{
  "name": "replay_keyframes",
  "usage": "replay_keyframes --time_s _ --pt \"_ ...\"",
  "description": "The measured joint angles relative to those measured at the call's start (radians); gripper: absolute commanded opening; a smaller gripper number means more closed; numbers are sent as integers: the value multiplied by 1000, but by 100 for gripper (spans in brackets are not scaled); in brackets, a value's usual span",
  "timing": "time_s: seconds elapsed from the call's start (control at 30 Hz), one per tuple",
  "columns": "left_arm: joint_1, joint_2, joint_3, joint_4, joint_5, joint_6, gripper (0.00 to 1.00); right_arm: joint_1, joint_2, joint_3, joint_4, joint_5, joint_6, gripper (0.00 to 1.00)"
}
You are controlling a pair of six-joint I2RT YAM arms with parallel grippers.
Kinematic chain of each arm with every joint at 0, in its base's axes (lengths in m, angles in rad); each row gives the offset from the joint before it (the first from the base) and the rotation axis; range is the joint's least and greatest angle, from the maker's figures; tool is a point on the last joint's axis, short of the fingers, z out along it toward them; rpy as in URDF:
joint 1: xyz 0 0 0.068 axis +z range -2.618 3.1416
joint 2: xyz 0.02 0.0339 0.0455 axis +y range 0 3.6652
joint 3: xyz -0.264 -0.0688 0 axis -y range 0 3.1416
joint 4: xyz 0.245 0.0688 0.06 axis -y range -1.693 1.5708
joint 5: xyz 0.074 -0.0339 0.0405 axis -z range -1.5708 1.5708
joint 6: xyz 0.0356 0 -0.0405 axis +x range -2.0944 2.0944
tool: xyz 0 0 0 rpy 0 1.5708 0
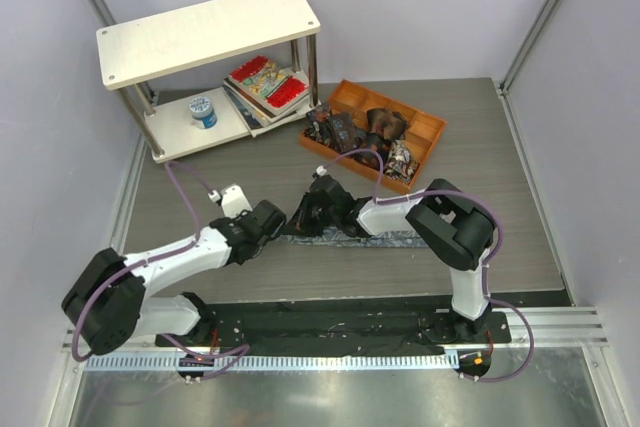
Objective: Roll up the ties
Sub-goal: Roll the tie at the center of the board.
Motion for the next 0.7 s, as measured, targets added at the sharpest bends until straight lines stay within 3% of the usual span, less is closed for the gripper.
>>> replay_keyframes --time_s 0.1,0.13,0.2,0.23,0.33,0.5,0.7 --pt "0 -69 -28 -9 12 6 25 0 0 -13 -8 13 1 1" --pt "0 -97 -39 -12 18 12 38 0 0 -13 -8 14 0 1" --pt "0 -150 -54 -21 25 34 46 0 0 -13 -9 17 0 1" --pt "0 -185 -59 -25 29 44 56 0 0 -13 -9 18 0 1" --pt "0 -270 -61 -37 29 76 67 0 0 -13 -10 20 1 1" --pt "16 -354 -63 -5 54 136 66 0 0 -16 -7 20 1 1" --pt "66 -307 -90 108 150 216 61 0 0 -17 -5 20 1 1"
